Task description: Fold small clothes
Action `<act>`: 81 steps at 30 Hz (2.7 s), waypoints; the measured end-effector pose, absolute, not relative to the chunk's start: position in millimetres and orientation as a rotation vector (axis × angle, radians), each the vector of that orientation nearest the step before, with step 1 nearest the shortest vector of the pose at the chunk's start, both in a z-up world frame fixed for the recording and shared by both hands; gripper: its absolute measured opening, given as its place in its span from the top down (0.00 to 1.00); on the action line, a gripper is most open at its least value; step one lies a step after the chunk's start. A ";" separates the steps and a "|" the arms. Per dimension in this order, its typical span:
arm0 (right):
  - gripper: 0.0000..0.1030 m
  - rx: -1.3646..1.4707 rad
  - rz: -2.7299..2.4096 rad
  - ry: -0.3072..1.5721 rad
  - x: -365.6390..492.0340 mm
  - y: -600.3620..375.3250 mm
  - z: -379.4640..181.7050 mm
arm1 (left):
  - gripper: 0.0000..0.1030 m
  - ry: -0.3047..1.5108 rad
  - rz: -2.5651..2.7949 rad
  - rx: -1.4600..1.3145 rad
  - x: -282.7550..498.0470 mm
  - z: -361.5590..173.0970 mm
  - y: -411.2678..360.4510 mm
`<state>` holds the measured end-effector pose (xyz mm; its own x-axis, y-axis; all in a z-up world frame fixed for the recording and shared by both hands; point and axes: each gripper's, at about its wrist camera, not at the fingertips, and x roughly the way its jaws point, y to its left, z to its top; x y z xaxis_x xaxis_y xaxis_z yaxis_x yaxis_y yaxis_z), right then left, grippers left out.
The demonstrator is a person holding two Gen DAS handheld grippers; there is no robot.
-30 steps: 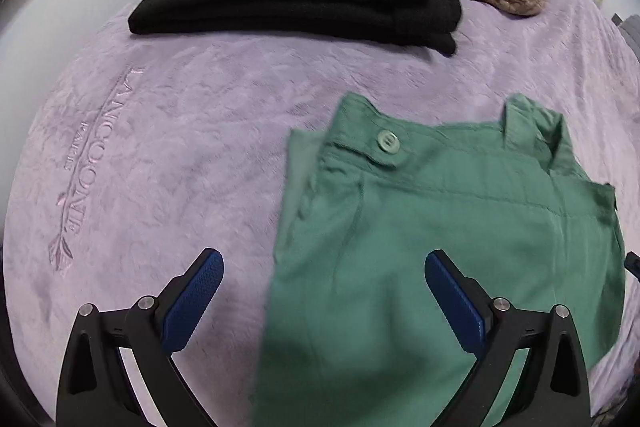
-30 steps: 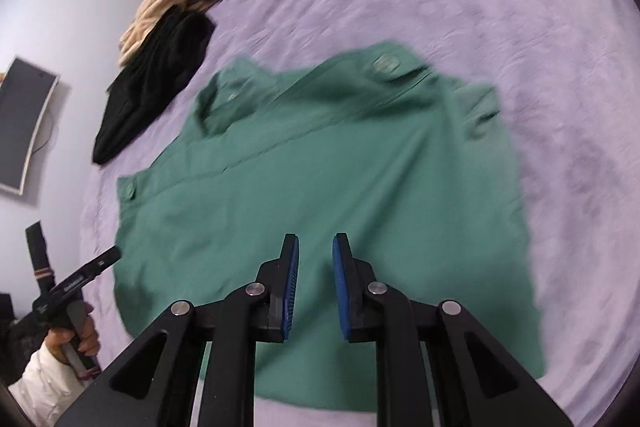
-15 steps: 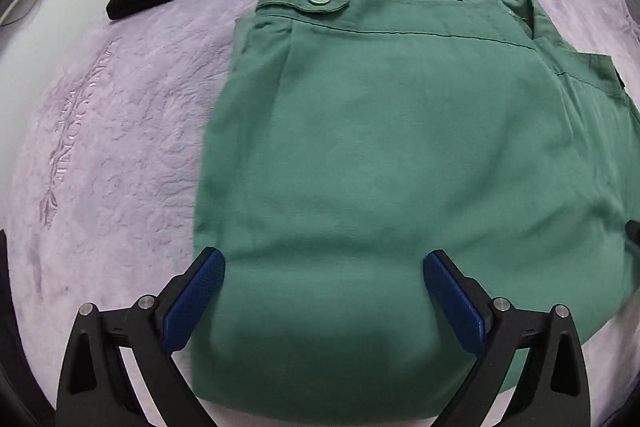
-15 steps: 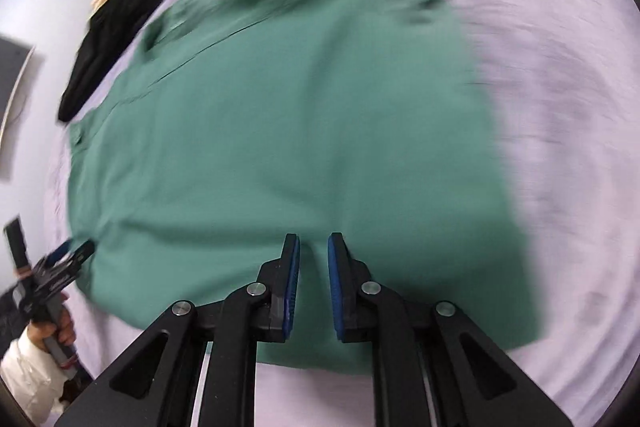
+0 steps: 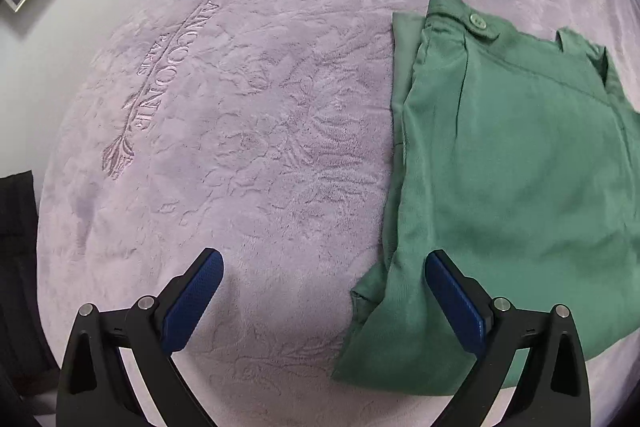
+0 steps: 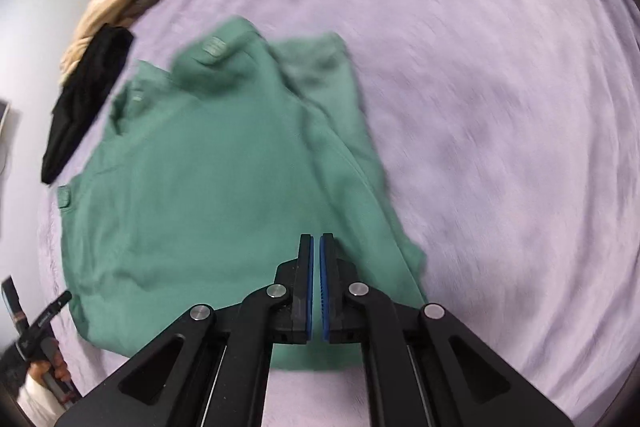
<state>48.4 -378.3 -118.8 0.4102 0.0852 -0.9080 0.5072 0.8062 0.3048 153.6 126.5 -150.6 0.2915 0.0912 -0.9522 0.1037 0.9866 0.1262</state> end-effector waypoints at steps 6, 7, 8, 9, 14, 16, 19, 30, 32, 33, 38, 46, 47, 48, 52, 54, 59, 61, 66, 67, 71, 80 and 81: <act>0.96 0.585 -0.293 1.092 130.3 -398.0 -117.8 | 0.01 1.175 -0.030 0.140 205.1 -132.9 104.7; 0.96 0.606 -0.305 1.091 136.1 -399.9 -121.8 | 0.01 1.158 -0.034 0.125 215.3 -129.0 98.6; 0.96 0.635 -0.321 1.094 140.6 -407.6 -128.0 | 0.01 1.146 -0.033 0.117 223.6 -129.7 92.3; 0.96 0.662 -0.335 1.103 141.9 -415.4 -134.9 | 0.01 1.137 -0.026 0.115 235.0 -131.7 84.5; 0.97 0.795 -0.349 1.126 145.7 -437.0 -173.7 | 0.01 1.174 0.022 0.140 273.4 -165.4 66.9; 0.97 0.796 -0.349 1.120 144.6 -436.0 -171.6 | 0.01 1.210 0.012 0.117 281.8 -182.3 70.8; 0.97 0.780 -0.352 1.125 143.3 -434.9 -162.1 | 0.01 1.226 -0.003 0.074 283.8 -184.4 80.5; 0.48 0.821 -0.288 1.132 75.2 -386.2 -125.1 | 0.01 1.260 -0.004 0.132 236.4 -145.7 113.7; 0.43 0.833 -0.269 1.147 61.7 -369.4 -122.1 | 0.01 1.275 -0.017 0.142 218.9 -144.7 115.0; 0.42 0.837 -0.263 1.153 56.2 -362.4 -121.3 | 0.01 1.284 -0.024 0.145 211.0 -143.9 115.0; 0.36 0.868 -0.220 1.185 22.4 -323.3 -113.7 | 0.01 1.316 -0.062 0.164 166.0 -136.2 110.4; 0.32 0.911 -0.178 1.230 -18.4 -278.6 -108.9 | 0.01 1.349 -0.120 0.159 118.7 -123.5 101.1; 0.32 0.916 -0.177 1.233 -21.7 -273.9 -109.2 | 0.01 1.353 -0.125 0.159 115.0 -123.0 99.9; 0.32 0.922 -0.175 1.237 -24.9 -270.0 -109.8 | 0.01 1.357 -0.129 0.158 110.5 -122.3 98.7; 0.32 0.938 -0.169 1.261 -33.3 -254.7 -114.9 | 0.01 1.362 -0.150 0.165 101.6 -120.5 96.1; 0.32 0.945 -0.166 1.271 -35.5 -248.1 -117.5 | 0.01 1.366 -0.163 0.169 98.2 -120.0 94.7; 0.32 0.946 -0.150 1.297 -34.5 -229.3 -124.1 | 0.01 1.370 -0.183 0.183 92.1 -121.2 95.1; 0.32 0.945 -0.137 1.309 -31.5 -220.8 -126.9 | 0.01 1.379 -0.186 0.180 90.0 -123.0 96.8; 0.32 0.935 -0.092 1.321 -19.0 -195.4 -130.3 | 0.01 1.386 -0.172 0.154 82.8 -127.4 109.8; 0.32 0.933 -0.078 1.322 -15.5 -188.7 -131.4 | 0.01 1.378 -0.167 0.147 81.5 -127.6 112.8; 0.19 0.953 -0.001 1.314 0.6 -160.8 -138.7 | 0.01 1.354 -0.150 0.095 80.1 -129.2 134.1; 0.19 1.224 0.125 1.218 41.7 -109.0 -184.0 | 0.01 1.425 -0.174 -0.010 100.6 -145.7 173.5; 0.19 1.253 0.131 1.200 46.0 -105.7 -189.1 | 0.01 1.427 -0.178 -0.030 104.4 -147.3 177.0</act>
<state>46.0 -105.7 -189.1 0.4376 0.6548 -0.6163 0.5060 0.3872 0.7707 104.4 177.0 -147.3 0.1329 -0.1411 -0.9810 0.1046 0.9863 -0.1277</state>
